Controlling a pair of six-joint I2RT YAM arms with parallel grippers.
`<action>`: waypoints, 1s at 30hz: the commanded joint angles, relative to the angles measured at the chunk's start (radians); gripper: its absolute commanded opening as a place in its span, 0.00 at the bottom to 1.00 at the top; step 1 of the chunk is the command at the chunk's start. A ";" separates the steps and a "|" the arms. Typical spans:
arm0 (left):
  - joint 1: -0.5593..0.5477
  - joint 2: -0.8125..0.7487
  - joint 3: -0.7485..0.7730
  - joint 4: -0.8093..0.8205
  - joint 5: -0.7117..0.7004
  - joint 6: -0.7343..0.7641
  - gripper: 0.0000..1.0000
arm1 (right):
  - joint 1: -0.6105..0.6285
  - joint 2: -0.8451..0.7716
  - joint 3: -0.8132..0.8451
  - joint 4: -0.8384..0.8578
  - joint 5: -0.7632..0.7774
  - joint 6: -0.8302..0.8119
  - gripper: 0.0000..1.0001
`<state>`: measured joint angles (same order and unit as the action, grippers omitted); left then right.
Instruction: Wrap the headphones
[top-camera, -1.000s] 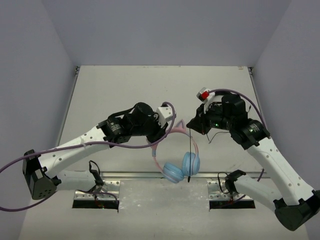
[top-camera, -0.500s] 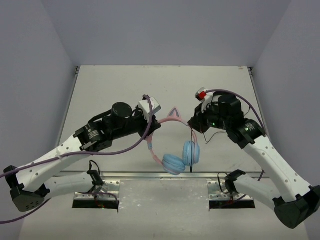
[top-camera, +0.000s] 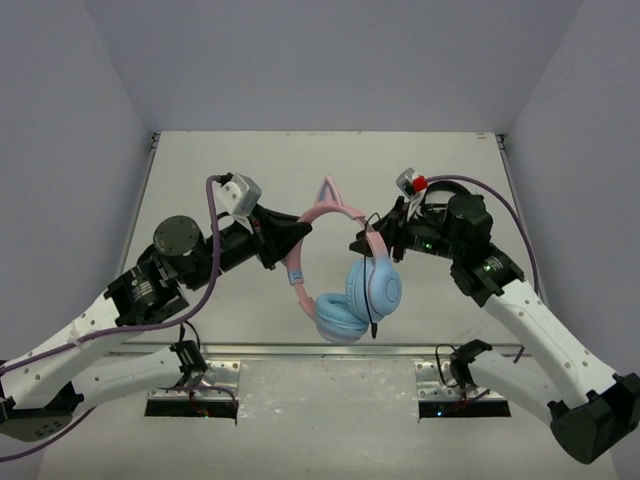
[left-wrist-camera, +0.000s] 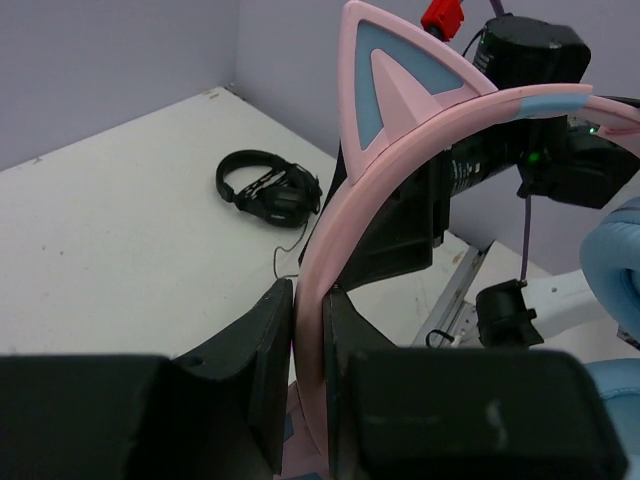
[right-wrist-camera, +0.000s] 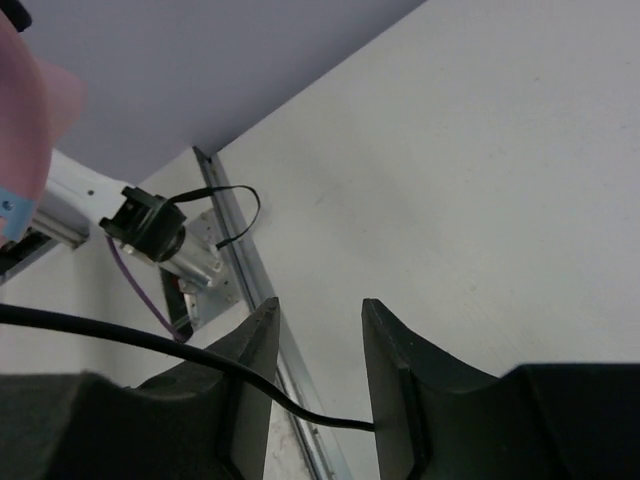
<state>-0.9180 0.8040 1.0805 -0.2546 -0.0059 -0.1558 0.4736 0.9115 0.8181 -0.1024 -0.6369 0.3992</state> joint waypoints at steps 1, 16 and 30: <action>-0.010 -0.008 0.059 0.130 -0.075 -0.119 0.00 | -0.004 0.036 -0.046 0.307 -0.130 0.183 0.42; -0.010 0.056 0.283 0.025 -0.486 -0.361 0.00 | 0.201 0.299 -0.195 0.886 -0.087 0.323 0.49; -0.009 0.303 0.578 -0.349 -1.103 -0.499 0.00 | 0.437 0.270 -0.408 0.913 0.146 0.225 0.07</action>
<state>-0.9188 1.0534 1.5711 -0.5392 -0.8837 -0.5488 0.8505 1.2488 0.4156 0.8307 -0.6071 0.7086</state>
